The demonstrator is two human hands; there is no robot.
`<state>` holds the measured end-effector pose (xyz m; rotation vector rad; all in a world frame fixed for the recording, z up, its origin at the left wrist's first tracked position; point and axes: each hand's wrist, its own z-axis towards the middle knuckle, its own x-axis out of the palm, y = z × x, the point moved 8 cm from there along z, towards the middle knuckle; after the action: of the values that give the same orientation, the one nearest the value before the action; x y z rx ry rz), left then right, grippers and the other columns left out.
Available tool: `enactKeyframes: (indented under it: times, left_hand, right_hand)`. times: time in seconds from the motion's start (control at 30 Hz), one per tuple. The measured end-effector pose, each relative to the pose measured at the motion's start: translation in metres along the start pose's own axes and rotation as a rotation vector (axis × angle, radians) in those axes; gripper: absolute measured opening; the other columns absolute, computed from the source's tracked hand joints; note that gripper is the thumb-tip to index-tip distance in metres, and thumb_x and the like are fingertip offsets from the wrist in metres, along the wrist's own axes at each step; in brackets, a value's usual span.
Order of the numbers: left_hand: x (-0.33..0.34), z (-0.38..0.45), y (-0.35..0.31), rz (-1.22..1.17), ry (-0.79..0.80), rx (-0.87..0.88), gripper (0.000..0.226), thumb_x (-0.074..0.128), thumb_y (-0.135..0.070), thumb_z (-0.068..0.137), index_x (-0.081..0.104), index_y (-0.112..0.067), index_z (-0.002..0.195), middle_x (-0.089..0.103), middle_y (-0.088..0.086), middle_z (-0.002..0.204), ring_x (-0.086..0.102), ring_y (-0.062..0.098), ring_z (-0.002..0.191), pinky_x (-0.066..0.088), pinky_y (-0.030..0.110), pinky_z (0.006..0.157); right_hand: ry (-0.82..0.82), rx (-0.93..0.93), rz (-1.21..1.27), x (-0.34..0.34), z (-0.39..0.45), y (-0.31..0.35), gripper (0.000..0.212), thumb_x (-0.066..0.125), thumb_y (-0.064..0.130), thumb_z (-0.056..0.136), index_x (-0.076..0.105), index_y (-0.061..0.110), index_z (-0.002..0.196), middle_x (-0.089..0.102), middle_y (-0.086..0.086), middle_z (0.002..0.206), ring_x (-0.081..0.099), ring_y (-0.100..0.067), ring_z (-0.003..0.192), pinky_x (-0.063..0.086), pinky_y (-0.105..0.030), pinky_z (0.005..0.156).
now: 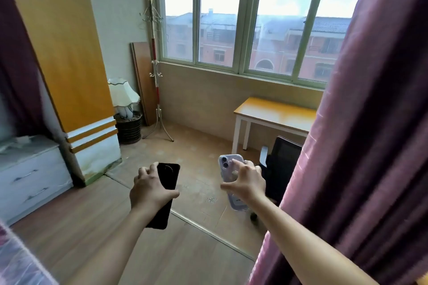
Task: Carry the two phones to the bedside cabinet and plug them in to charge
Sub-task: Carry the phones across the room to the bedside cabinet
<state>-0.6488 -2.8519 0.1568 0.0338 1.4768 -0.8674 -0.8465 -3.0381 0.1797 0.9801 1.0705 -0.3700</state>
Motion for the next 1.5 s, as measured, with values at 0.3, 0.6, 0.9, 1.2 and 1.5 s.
enactKeyframes:
  times: [0.3, 0.6, 0.9, 1.2, 1.5]
  left_hand:
    - [0.005, 0.093, 0.043, 0.087, -0.097, -0.273, 0.096, 0.076, -0.05, 0.056, 0.03, -0.023, 0.136, 0.038, 0.007, 0.128, 0.043, 0.028, 0.116, 0.046, 0.034, 0.078]
    - [-0.013, 0.121, 0.107, 0.139, -0.246, -0.504, 0.099, 0.078, -0.05, 0.054, 0.032, -0.021, 0.137, 0.041, 0.009, 0.125, 0.044, 0.027, 0.111, 0.044, 0.034, 0.075]
    - [-0.038, 0.146, 0.2, 0.133, -0.334, -0.714, 0.095, 0.081, -0.043, 0.05, 0.036, -0.021, 0.131, 0.041, 0.009, 0.129, 0.045, 0.03, 0.116, 0.047, 0.039, 0.082]
    - [-0.077, 0.234, 0.277, 0.148, -0.4, -0.759, 0.092, 0.081, -0.043, 0.049, 0.04, -0.019, 0.127, 0.043, 0.011, 0.125, 0.047, 0.032, 0.111, 0.043, 0.036, 0.072]
    - [-0.098, 0.33, 0.329, 0.138, -0.438, -0.796, 0.091, 0.08, -0.04, 0.053, 0.037, -0.019, 0.131, 0.04, 0.011, 0.128, 0.044, 0.031, 0.114, 0.045, 0.038, 0.077]
  right_hand:
    - [0.152, -0.218, 0.001, 0.065, 0.144, 0.062, 0.071, 0.073, 0.047, 0.061, 0.051, 0.037, 0.127, 0.05, 0.002, 0.126, 0.042, -0.021, 0.113, 0.037, -0.028, 0.072]
    - [0.305, -0.464, -0.001, 0.138, 0.215, 0.153, 0.08, 0.073, 0.046, 0.058, 0.047, 0.039, 0.134, 0.051, 0.004, 0.128, 0.042, -0.021, 0.115, 0.041, -0.029, 0.075]
    - [0.431, -0.637, 0.03, 0.23, 0.241, 0.258, 0.08, 0.074, 0.045, 0.06, 0.045, 0.037, 0.135, 0.051, 0.001, 0.13, 0.041, -0.022, 0.117, 0.044, -0.03, 0.077]
    - [0.457, -0.741, 0.022, 0.289, 0.294, 0.374, 0.079, 0.076, 0.044, 0.064, 0.044, 0.036, 0.136, 0.05, 0.0, 0.131, 0.041, -0.022, 0.118, 0.046, -0.031, 0.082]
    - [0.476, -0.805, 0.015, 0.353, 0.363, 0.465, 0.076, 0.076, 0.045, 0.065, 0.045, 0.037, 0.134, 0.051, 0.0, 0.129, 0.042, -0.023, 0.116, 0.047, -0.031, 0.08]
